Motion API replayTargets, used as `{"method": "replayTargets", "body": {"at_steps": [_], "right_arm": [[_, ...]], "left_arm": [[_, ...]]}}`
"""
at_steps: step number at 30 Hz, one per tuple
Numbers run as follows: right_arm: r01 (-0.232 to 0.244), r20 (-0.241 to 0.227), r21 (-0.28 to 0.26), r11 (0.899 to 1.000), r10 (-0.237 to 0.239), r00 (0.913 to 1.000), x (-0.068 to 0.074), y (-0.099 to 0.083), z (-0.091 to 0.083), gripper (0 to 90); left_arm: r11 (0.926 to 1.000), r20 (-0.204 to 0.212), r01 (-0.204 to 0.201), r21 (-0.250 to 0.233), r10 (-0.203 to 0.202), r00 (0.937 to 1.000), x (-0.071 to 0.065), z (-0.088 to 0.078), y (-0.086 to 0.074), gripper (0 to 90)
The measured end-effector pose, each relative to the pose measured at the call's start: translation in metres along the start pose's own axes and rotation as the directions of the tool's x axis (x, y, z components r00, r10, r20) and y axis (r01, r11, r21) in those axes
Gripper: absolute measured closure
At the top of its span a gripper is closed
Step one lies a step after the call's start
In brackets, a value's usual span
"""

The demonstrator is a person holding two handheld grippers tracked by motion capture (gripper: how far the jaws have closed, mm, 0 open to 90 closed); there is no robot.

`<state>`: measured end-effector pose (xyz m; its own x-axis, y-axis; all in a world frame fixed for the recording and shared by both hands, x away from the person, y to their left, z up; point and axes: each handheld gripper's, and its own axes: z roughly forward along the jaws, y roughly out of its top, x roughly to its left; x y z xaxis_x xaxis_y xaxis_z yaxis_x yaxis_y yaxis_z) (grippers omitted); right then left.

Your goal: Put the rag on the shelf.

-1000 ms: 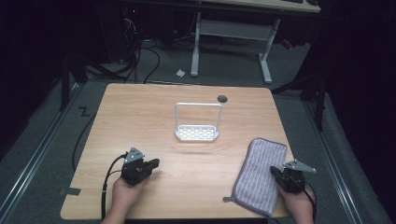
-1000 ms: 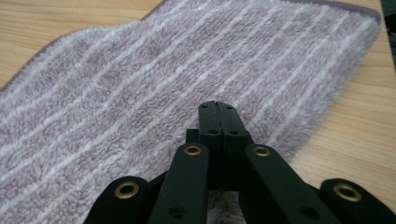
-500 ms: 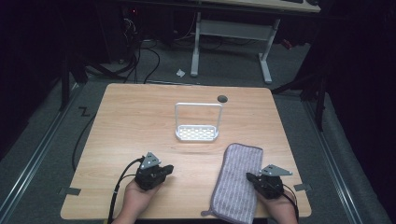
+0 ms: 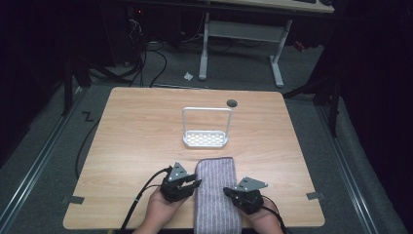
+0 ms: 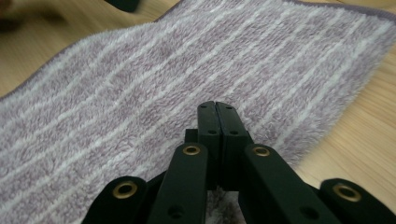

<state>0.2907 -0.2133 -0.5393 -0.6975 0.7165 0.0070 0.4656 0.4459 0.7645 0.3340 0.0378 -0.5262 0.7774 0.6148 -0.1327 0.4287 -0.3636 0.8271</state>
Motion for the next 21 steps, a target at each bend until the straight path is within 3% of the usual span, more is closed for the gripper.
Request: {"method": "replayTargets", "body": {"at_steps": [3,7,9,11,13,17,21], "right_arm": [[0.025,0.046,-0.022,0.999,-0.024,0.9986,0.000,0.010,0.000,83.7],[-0.016,0.103,-0.014,1.000,0.017,0.9945,-0.018,0.020,0.010,82.3],[-0.028,0.115,0.017,0.999,0.026,0.9930,-0.023,0.020,0.016,81.0],[-0.040,0.102,0.020,0.999,0.038,0.9941,-0.024,0.017,0.017,80.7],[-0.051,0.078,0.021,0.998,0.049,0.9957,-0.022,0.015,0.014,79.1],[-0.030,0.049,0.023,0.999,0.029,0.9984,-0.012,0.010,0.009,78.0],[0.002,0.014,0.019,1.000,-0.002,0.9999,0.009,-0.001,-0.001,74.7]], "left_arm": [[0.9993,-0.014,-0.028,0.023,0.029,0.9995,-0.004,0.011,0.004,68.6],[0.9949,-0.028,-0.044,0.091,0.046,0.9985,-0.005,0.025,0.003,70.2],[0.9933,-0.032,-0.058,0.100,0.062,0.9976,-0.006,0.025,0.000,70.6],[0.9929,-0.036,-0.059,0.104,0.063,0.9974,-0.007,0.023,0.000,71.8],[0.9938,-0.020,-0.033,0.106,0.035,0.9992,-0.005,0.014,-0.007,72.4],[0.9929,-0.005,-0.027,0.116,0.028,0.9996,-0.007,0.003,-0.014,73.1],[0.9930,0.004,-0.019,0.117,0.019,0.9998,-0.012,-0.012,-0.026,73.0]]}}
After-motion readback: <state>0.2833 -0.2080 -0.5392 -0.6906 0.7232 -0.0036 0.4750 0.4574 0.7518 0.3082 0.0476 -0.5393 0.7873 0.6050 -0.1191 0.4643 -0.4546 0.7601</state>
